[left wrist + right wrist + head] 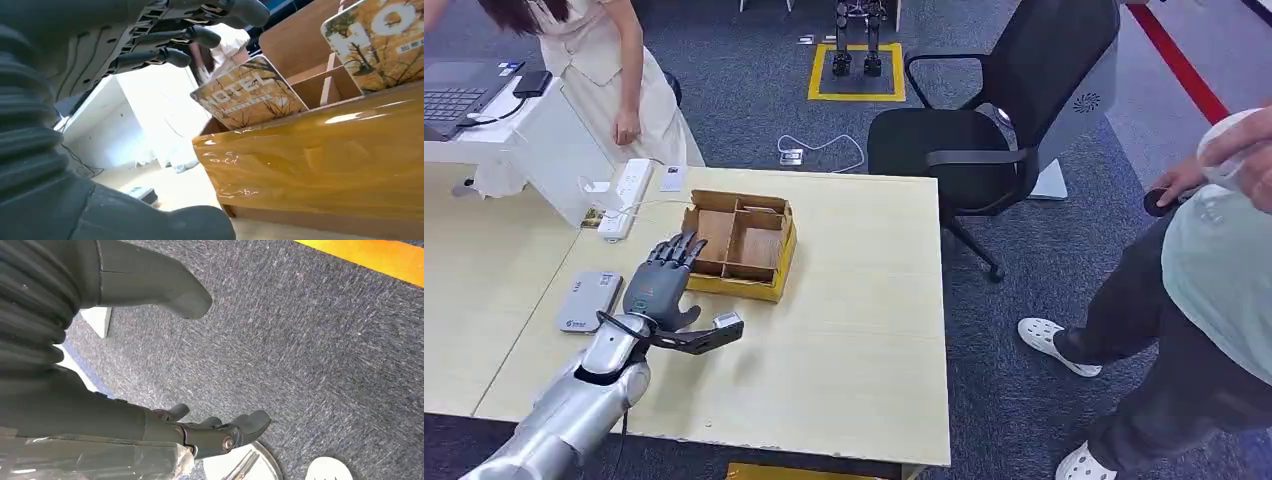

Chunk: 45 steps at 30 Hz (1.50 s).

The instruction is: Pass the card to the sensor for recognition and then transmit it.

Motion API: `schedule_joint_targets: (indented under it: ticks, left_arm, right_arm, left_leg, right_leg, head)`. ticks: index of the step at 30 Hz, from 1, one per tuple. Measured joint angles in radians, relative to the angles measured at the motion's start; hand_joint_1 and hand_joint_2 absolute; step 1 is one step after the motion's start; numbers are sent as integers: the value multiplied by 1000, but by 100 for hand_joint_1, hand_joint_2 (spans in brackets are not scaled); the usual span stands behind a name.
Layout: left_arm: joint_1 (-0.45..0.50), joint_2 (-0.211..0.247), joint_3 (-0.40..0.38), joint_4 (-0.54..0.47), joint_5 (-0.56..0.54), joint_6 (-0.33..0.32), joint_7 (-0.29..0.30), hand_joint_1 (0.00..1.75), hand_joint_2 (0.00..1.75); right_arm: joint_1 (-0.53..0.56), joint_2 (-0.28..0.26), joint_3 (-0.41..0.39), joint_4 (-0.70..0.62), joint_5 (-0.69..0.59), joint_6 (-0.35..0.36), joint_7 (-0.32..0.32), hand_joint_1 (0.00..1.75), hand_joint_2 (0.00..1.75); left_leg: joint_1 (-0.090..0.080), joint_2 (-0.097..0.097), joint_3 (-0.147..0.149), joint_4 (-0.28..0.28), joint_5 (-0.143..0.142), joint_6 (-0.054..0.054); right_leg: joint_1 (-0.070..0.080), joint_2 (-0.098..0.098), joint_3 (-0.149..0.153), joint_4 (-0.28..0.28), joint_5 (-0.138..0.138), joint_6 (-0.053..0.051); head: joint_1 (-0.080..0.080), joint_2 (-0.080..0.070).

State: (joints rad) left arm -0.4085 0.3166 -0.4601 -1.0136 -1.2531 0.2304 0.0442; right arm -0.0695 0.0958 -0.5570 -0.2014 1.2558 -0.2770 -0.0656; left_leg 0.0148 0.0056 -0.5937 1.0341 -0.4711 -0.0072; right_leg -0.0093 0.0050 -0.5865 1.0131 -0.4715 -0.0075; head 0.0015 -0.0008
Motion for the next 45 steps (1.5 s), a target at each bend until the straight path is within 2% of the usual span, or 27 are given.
schedule_joint_targets:
  ticks: [8, 9, 11, 12, 13, 15, 26, 28, 32, 35, 45]
  left_arm:
    - [-12, 2, -2, 3, 23, -34, -15, 0, 175]
    - [-14, 2, -3, 3, 27, -37, -16, 16, 175]
    - [-16, 5, -5, 3, 34, -43, -21, 16, 175]
    - [-17, 6, -7, 3, 37, -47, -25, 154, 175]
    - [-18, 7, -8, 3, 41, -51, -28, 164, 175]
    - [-19, 8, -9, 4, 43, -54, -31, 173, 175]
    - [-33, 9, -16, 5, 58, -56, -34, 175, 175]
    - [-33, 9, -16, 5, 59, -56, -34, 168, 175]
    - [-31, 9, -16, 5, 60, -55, -32, 168, 175]
    - [-30, 8, -16, 5, 61, -55, -32, 175, 175]
    - [-28, 8, -17, 5, 68, -50, -32, 175, 175]
  right_arm:
    - [0, 0, -1, 0, 1, 0, -1, 0, 175]
    - [0, 0, -1, 0, 1, 0, -2, 0, 175]
    - [0, 0, -1, 0, 1, 0, -2, 0, 175]
    - [0, 0, -1, 0, 1, 0, -2, 0, 175]
    - [0, 0, -1, 0, 1, 0, -2, 0, 175]
    - [-1, 0, -1, 0, 1, 0, -2, 0, 175]
    - [-1, 0, -5, 0, 2, 2, -2, 0, 175]
    - [-1, 0, -5, 0, 2, 2, -2, 0, 175]
    - [-1, 0, -5, 0, 2, 2, -2, 0, 175]
    - [-1, 0, -5, 0, 2, 2, -2, 0, 175]
    - [-1, 0, -5, 0, 3, 4, 0, 0, 175]
  left_leg:
    - [0, 0, 0, 0, 0, 0]
    - [0, 0, 0, 0, 0, 0]
    - [0, 0, 0, 0, 0, 0]
    - [0, 0, 0, 0, 0, 0]
    - [0, 0, 0, 0, 0, 0]
    - [0, 0, 0, 0, 0, 0]
    - [0, 0, 0, 0, 0, 0]
    - [0, 0, 0, 0, 0, 0]
    - [0, 0, 0, 0, 0, 0]
    - [0, 0, 0, 0, 0, 0]
    - [0, 0, 0, 0, 0, 0]
  right_leg:
    - [0, 0, 0, 0, 0, 0]
    - [0, 0, 0, 0, 0, 0]
    - [0, 0, 0, 0, 0, 0]
    - [0, 0, 0, 0, 0, 0]
    - [0, 0, 0, 0, 0, 0]
    - [0, 0, 0, 0, 0, 0]
    - [0, 0, 0, 0, 0, 0]
    - [0, 0, 0, 0, 0, 0]
    - [0, 0, 0, 0, 0, 0]
    - [0, 0, 0, 0, 0, 0]
    - [0, 0, 0, 0, 0, 0]
  head:
    - [0, 0]
    - [0, 0]
    - [0, 0]
    - [0, 0]
    - [0, 0]
    - [0, 0]
    - [0, 0]
    - [0, 0]
    - [0, 0]
    - [0, 0]
    - [0, 0]
